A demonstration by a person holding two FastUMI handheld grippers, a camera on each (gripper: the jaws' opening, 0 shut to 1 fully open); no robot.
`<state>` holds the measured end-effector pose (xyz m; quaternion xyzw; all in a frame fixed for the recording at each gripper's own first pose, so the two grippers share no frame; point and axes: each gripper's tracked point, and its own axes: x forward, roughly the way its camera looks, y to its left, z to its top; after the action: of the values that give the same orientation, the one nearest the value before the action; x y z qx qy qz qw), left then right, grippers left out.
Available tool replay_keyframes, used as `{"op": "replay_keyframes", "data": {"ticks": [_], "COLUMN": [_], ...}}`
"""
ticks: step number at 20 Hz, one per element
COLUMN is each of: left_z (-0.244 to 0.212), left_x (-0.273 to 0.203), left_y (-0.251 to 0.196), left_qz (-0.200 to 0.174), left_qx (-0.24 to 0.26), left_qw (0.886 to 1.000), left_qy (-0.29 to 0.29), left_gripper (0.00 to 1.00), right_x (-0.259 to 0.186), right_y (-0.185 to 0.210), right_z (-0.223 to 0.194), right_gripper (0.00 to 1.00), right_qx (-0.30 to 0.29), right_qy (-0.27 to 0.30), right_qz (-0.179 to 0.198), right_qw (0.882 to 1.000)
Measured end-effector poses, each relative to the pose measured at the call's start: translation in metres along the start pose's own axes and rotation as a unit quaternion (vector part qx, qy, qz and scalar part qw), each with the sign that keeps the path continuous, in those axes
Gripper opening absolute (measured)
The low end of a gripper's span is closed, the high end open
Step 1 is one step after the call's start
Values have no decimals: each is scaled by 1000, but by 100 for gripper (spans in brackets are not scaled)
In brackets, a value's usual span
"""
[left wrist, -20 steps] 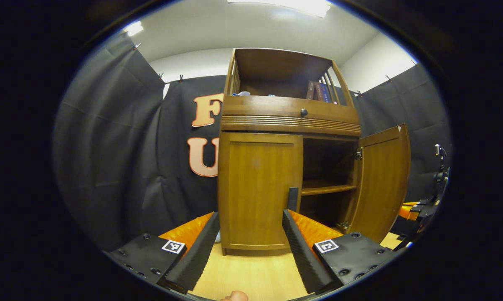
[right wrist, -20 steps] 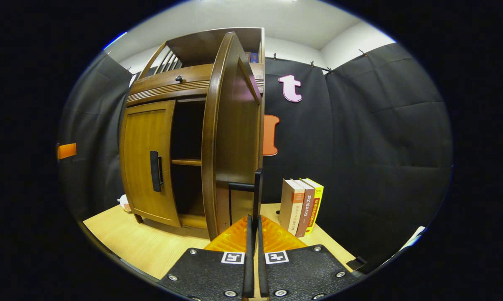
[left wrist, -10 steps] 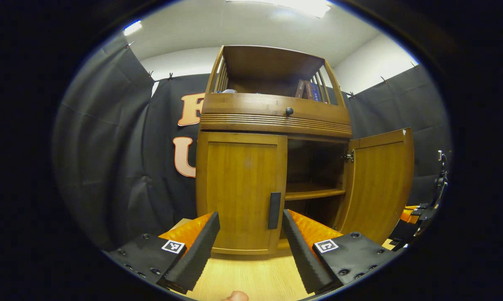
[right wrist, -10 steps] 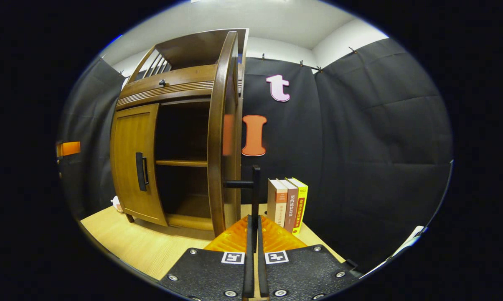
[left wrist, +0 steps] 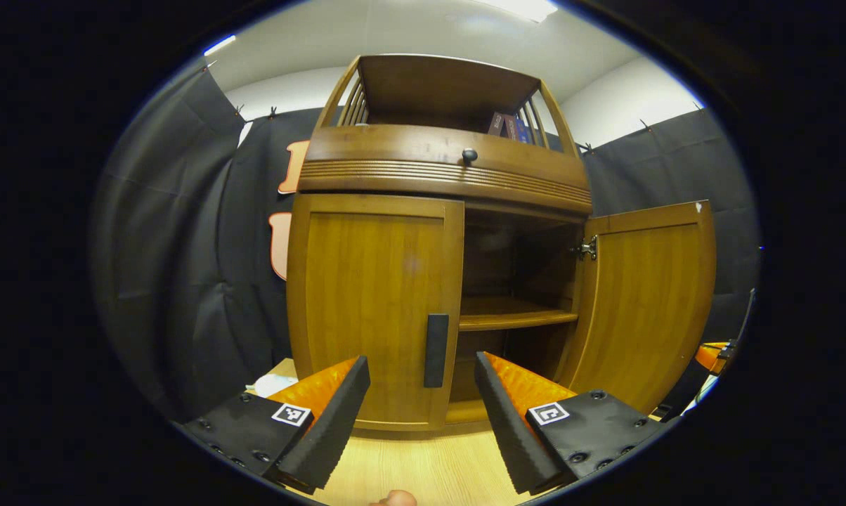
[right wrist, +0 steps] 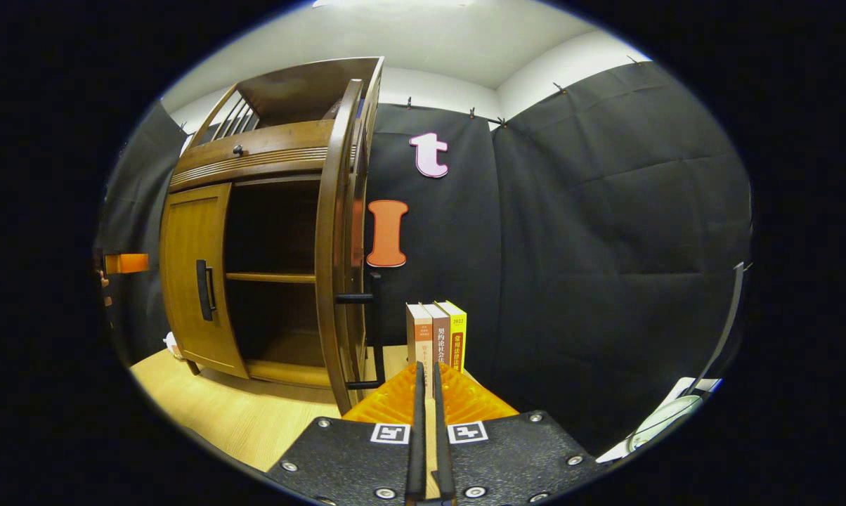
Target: Open the right door of the double-door shoe cabinet with the right hand, and open the left door with the left hand.
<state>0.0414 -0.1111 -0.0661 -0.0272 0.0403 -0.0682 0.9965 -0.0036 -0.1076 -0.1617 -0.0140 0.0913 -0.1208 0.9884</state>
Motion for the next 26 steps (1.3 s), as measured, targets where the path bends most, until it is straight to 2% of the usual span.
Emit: {"op": "replay_keyframes", "data": {"ticks": [1,2,3,4,5,7,8,9,10,12,13,14,17,18,21,22,23,24,26], "left_z": [-3,-8,-11,-16,-19,-26,-26,-29,-35,-41,-43,-46,-52,-54,-61,-63,-66,-70,-73], "left_x": [8,15,22,29,37,52,59,67,76,91,99,106,132,137,156,160,164,169,176], "left_y": [1,1,0,0,2,-1,-4,-6,-8,-9,-10,-11,-10,-11,-8,-7,-7,-8,-6], "left_qz": [3,6,6,9,11,13,14,14,14,13,11,9,14,16,22,23,23,23,28], "left_qx": [3,6,7,8,12,20,23,25,24,20,19,21,24,25,23,20,19,17,16], "left_qw": [1000,1000,1000,1000,1000,1000,1000,999,999,999,1000,999,999,999,999,999,999,999,999], "left_qy": [4,7,9,10,13,14,13,15,19,22,21,22,26,26,27,27,30,34,35], "left_gripper": [93,94,93,97,94,94,96,93,93,94,94,94,97,94,94,94,91,93,84], "right_x": [1,1,4,4,5,7,7,6,6,9,11,12,13,12,12,13,11,12,13], "right_y": [0,-2,-3,-4,-6,-9,-10,-12,-13,-17,-17,-20,-25,-27,-30,-30,-30,-31,-34], "right_z": [0,-1,0,1,2,3,3,5,6,5,5,6,6,6,4,4,4,5,5], "right_gripper": [10,14,25,38,50,73,85,85,92,92,98,92,92,92,92,98,98,92,92], "right_qx": [1,1,3,5,6,3,1,-1,-2,-2,0,1,4,5,3,2,2,3,6], "right_qy": [-1,-2,-3,-4,-5,-10,-13,-15,-17,-20,-20,-21,-25,-26,-28,-29,-30,-31,-33], "right_qz": [-1,-3,-5,-6,-10,-18,-21,-25,-28,-33,-34,-35,-40,-41,-43,-43,-43,-43,-46], "right_qw": [1000,1000,1000,1000,1000,1000,1000,1000,999,999,999,999,999,999,999,999,999,999,998]}}
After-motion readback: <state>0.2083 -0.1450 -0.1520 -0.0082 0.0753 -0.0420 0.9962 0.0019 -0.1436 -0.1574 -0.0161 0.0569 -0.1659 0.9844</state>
